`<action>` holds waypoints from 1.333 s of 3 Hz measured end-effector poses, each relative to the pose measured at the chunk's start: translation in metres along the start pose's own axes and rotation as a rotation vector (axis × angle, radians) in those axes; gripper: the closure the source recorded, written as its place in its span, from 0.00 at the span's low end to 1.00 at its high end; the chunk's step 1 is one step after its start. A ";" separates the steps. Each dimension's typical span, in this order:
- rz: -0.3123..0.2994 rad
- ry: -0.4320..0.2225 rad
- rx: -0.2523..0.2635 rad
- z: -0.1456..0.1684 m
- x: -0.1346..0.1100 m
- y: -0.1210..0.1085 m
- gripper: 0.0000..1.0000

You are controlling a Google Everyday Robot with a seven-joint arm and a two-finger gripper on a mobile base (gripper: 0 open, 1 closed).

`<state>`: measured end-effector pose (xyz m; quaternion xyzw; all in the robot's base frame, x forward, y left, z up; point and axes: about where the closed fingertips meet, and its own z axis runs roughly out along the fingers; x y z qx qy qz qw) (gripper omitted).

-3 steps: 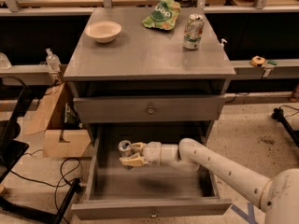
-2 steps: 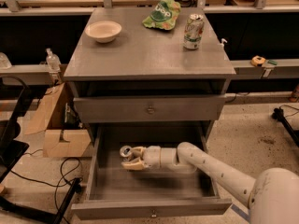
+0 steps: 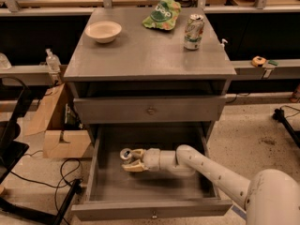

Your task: Place redbull can into middle drawer

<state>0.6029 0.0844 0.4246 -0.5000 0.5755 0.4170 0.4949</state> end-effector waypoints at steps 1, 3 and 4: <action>0.000 -0.001 -0.004 0.002 0.000 0.001 0.58; 0.001 -0.005 -0.011 0.007 -0.001 0.004 0.12; 0.001 -0.006 -0.015 0.009 -0.002 0.005 0.00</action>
Offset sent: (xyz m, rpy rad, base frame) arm -0.0008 0.0023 -0.0001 0.0015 0.0006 0.0035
